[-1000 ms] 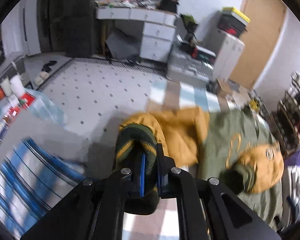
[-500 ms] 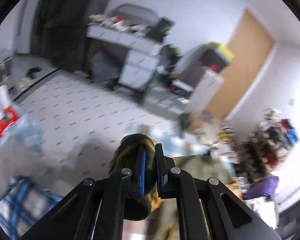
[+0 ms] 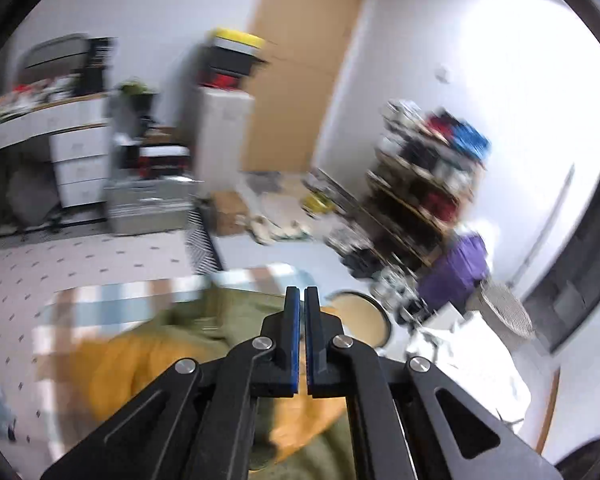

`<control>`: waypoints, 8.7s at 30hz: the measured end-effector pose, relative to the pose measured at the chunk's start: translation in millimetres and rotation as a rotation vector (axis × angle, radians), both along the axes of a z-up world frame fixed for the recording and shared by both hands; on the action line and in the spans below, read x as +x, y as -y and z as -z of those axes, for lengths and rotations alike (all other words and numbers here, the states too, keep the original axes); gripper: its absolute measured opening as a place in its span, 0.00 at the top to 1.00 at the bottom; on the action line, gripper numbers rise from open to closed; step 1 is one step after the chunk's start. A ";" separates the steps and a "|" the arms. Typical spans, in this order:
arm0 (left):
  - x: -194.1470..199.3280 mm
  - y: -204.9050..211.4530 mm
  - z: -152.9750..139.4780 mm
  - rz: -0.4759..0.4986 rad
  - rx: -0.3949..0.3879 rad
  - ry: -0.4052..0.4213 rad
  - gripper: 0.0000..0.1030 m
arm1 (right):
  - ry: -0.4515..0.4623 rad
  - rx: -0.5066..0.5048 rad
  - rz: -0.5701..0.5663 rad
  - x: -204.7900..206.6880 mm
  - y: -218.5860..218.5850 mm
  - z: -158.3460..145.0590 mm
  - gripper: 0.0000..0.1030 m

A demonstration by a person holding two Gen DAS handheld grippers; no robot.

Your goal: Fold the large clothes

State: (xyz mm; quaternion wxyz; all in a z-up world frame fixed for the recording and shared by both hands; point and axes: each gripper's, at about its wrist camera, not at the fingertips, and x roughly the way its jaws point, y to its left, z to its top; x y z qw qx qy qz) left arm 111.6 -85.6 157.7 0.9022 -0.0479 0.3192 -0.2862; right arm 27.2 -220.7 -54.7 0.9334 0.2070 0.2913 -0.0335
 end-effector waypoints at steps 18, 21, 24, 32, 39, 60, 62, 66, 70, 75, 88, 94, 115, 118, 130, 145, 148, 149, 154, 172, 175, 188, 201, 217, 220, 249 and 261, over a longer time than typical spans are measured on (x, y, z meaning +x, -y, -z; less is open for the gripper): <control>-85.0 -88.0 78.1 -0.236 0.052 0.033 0.17 | -0.108 0.397 -0.404 48.7 -12.2 42.4 0.00; -110.0 -119.3 106.6 -0.366 0.046 0.041 0.17 | -0.163 0.429 -0.392 73.5 -24.8 53.4 0.00; -123.6 -141.2 136.9 -0.464 0.017 -0.009 0.17 | -0.243 0.381 -0.416 103.3 -42.8 65.2 0.08; -107.0 -172.2 186.6 -0.479 0.053 -0.182 0.17 | -0.322 0.124 -0.463 137.5 -106.1 69.8 0.31; -93.9 -171.2 207.1 -0.501 0.084 -0.320 0.17 | -0.194 0.026 -0.551 151.3 -140.8 -3.3 0.97; -92.2 -182.0 233.1 -0.510 0.076 -0.415 0.17 | 0.154 -0.062 -0.127 147.2 -47.9 -169.1 0.97; -92.0 -178.2 233.8 -0.505 0.093 -0.412 0.17 | 0.098 -0.082 -0.082 147.1 -21.2 -143.3 0.98; -89.6 -172.5 238.1 -0.493 0.116 -0.422 0.17 | -0.007 -0.099 0.042 143.2 37.4 -89.7 0.98; -88.9 -164.1 234.5 -0.503 0.179 -0.403 0.17 | -0.098 -0.112 0.077 141.3 70.9 -52.7 0.98; -76.3 -149.7 210.1 -0.435 0.203 -0.310 0.17 | -0.146 -0.167 0.002 139.7 59.4 -30.2 0.98; 1.3 -112.8 235.1 -0.209 0.260 -0.406 0.84 | 0.127 -0.280 -0.147 124.3 -26.5 -169.0 0.98; -20.3 -139.7 216.2 -0.243 0.184 -0.378 0.94 | 0.209 -0.336 -0.145 134.5 -66.6 -211.6 0.98; -73.1 -156.3 184.3 -0.228 0.112 -0.279 0.68 | -0.258 -0.305 -0.120 163.1 24.9 -3.3 0.98; -54.5 -144.1 180.3 -0.278 0.141 -0.222 0.22 | -0.359 -0.394 -0.154 165.8 18.5 35.3 0.97; -1.1 -162.5 274.3 -0.306 0.277 -0.465 0.86 | -0.408 -0.526 -0.265 156.9 11.7 66.1 0.95; -62.7 -181.3 281.5 -0.307 0.373 -0.429 0.94 | -0.447 -0.702 -0.455 116.1 -16.8 79.0 0.95; -71.1 -203.7 257.4 -0.343 0.293 -0.410 0.90 | -0.454 -0.648 -0.492 121.1 -12.9 60.0 0.94; -70.9 -204.5 246.3 -0.349 0.267 -0.402 0.89 | -0.448 -0.608 -0.484 123.1 -8.0 50.9 0.92; -61.9 -184.9 181.7 -0.304 0.245 -0.185 0.42 | -0.234 -0.276 -0.441 129.2 9.2 -23.3 0.52; 68.3 -127.9 307.6 -0.220 0.435 -0.452 0.15 | -0.458 -0.539 -0.535 163.0 -91.3 92.4 0.37; 61.0 -128.4 272.8 -0.206 0.368 -0.370 0.16 | -0.379 -0.403 -0.521 161.8 -74.5 60.8 0.38; 65.4 -133.5 303.3 -0.273 0.460 -0.373 0.10 | -0.418 -0.381 -0.469 153.7 -79.1 73.4 0.37; -48.7 -110.6 178.6 -0.402 0.275 0.106 0.08 | 0.253 -0.240 -0.335 15.9 -74.6 -97.0 0.01; -22.4 -140.1 234.2 -0.455 0.262 0.031 0.01 | 0.153 -0.155 -0.168 -4.9 -86.6 -7.9 0.00; 0.3 -138.8 236.2 -0.443 0.297 0.004 0.01 | 0.088 -0.132 -0.179 0.2 -83.8 5.8 0.00; 268.6 -70.4 322.2 -0.259 0.456 -0.587 0.86 | 0.001 0.101 -0.251 -6.6 -52.9 8.3 0.00; 193.9 -63.3 195.8 -0.467 0.666 -0.126 1.00 | 0.009 0.094 -0.228 -11.1 -53.9 6.8 0.00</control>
